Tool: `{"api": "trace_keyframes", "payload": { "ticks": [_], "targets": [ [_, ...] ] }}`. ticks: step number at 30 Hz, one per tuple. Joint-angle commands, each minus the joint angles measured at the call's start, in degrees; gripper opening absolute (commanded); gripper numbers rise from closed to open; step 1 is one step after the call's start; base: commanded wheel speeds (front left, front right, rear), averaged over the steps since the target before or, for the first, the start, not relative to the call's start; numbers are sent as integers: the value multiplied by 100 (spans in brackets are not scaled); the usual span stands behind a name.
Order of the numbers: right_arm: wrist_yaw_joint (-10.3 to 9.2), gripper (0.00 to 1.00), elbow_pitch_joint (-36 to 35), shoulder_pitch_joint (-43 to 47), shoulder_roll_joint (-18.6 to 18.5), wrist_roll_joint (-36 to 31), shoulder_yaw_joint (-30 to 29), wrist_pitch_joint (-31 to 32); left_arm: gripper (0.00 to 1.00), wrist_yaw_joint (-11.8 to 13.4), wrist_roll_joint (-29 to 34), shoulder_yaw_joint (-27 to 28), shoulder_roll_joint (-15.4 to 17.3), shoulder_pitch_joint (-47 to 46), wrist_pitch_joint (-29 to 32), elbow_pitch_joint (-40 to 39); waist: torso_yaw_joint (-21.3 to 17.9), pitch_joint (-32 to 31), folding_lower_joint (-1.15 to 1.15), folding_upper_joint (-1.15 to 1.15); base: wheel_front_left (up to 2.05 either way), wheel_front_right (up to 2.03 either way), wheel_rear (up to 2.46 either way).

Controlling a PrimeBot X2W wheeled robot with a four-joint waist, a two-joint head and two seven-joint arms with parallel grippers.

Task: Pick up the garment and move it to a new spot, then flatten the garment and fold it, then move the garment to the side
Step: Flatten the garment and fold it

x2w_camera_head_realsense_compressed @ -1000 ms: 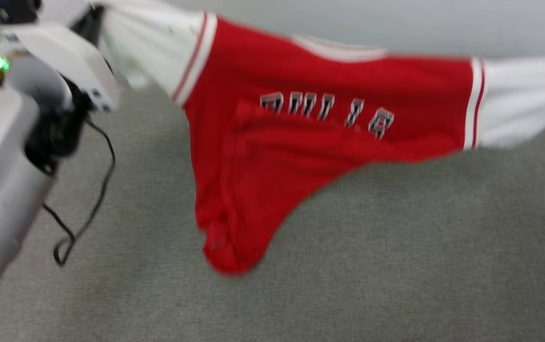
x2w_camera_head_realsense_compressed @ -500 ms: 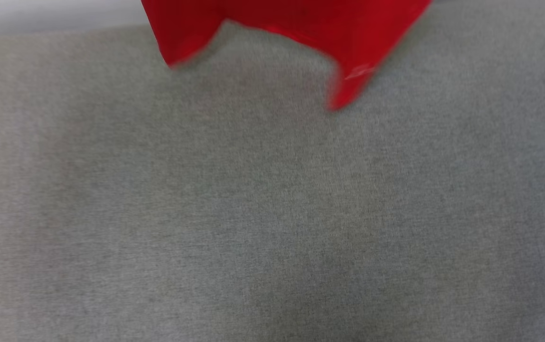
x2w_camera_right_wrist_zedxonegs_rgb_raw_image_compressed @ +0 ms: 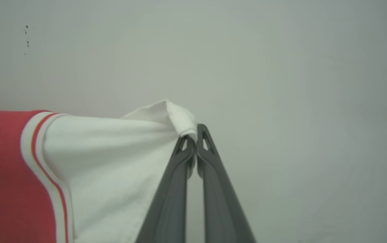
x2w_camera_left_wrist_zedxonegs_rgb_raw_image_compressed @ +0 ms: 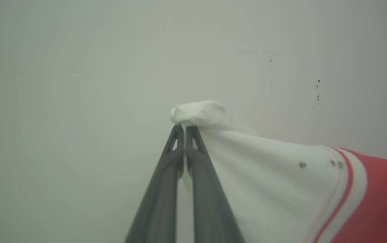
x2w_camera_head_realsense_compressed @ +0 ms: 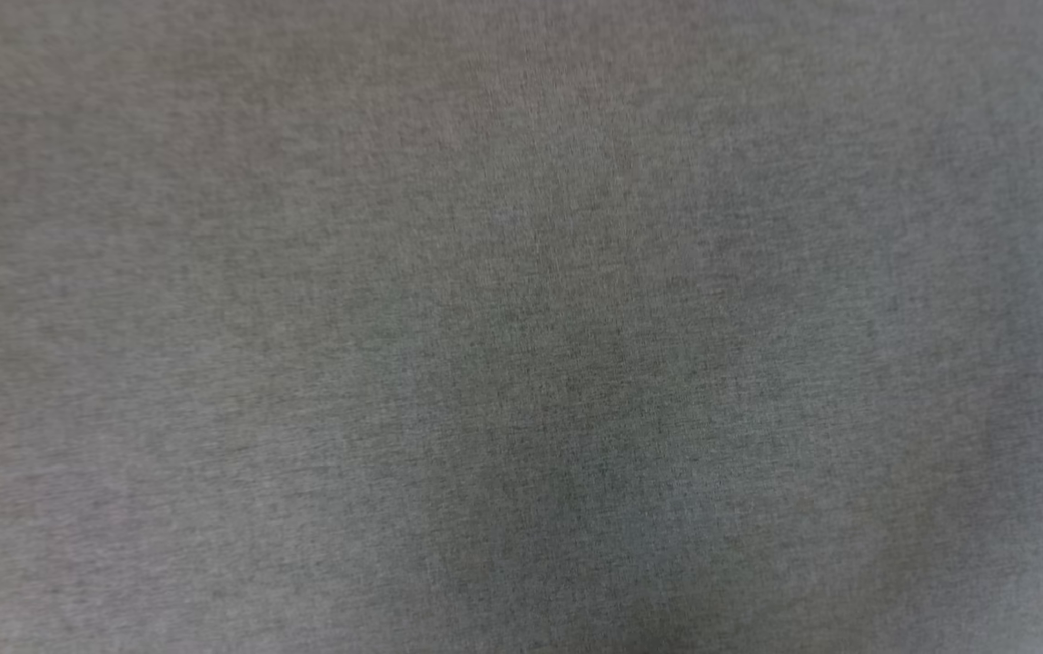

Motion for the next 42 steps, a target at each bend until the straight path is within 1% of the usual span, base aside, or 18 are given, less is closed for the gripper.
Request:
{"api": "trace_keyframes", "payload": {
  "ticks": [1, 6, 12, 19, 24, 28, 33, 36, 38, 42],
  "targets": [
    [-6, 0, 100, -150, 62, -7, 8, -72, 0, -28, 61, -18, -26, -126, -24, 45, -65, 283, -1, 0, 0, 0, 0],
    [-6, 0, 551, -589, 207, 106, 114, -401, 0, -175, 104, -25, -46, -405, -207, 214, -86, 692, -1, 0, 0, 0, 0],
    [-6, 0, 1030, -897, 247, 308, 433, -679, 0, -291, 56, 11, -63, -435, -395, 382, -78, 1106, -1, 0, 0, 0, 0],
    [-6, 0, 1329, -1013, 225, 644, 819, -898, 0, -387, -52, 76, -81, -455, -523, 571, -78, 1433, -1, 0, 0, 0, 0],
    [-6, 0, 1497, -884, 249, 967, 1156, -1099, 0, -512, -259, 200, -149, -179, -713, 760, -30, 1499, -1, 0, 0, 0, 0],
    [-6, 0, 1540, -615, 136, 1191, 1496, -1212, 0, -668, -390, 256, -249, 219, -882, 791, 105, 1363, -1, 0, 0, 0, 0],
    [-6, 0, 1258, -74, -160, 1551, 2035, -1320, 0, -741, -583, 433, -286, 878, -1008, 650, 264, 1156, -1, 0, 0, 0, 0],
    [-6, 0, 1015, 509, -353, 1759, 2333, -1370, 0, -778, -747, 610, -289, 1539, -1039, 457, 330, 876, -1, 0, 0, 0, 0],
    [-6, 0, 829, 944, -470, 1917, 2459, -1353, 0, -759, -853, 758, -261, 2050, -1051, 275, 375, 662, -1, 0, 0, 0, 0],
    [-6, 0, 460, 1975, -662, 2195, 2586, -1311, 0, -645, -952, 1202, -220, 3387, -1054, -282, 427, 160, -1, 0, 0, 0, 0]
  ]
}}
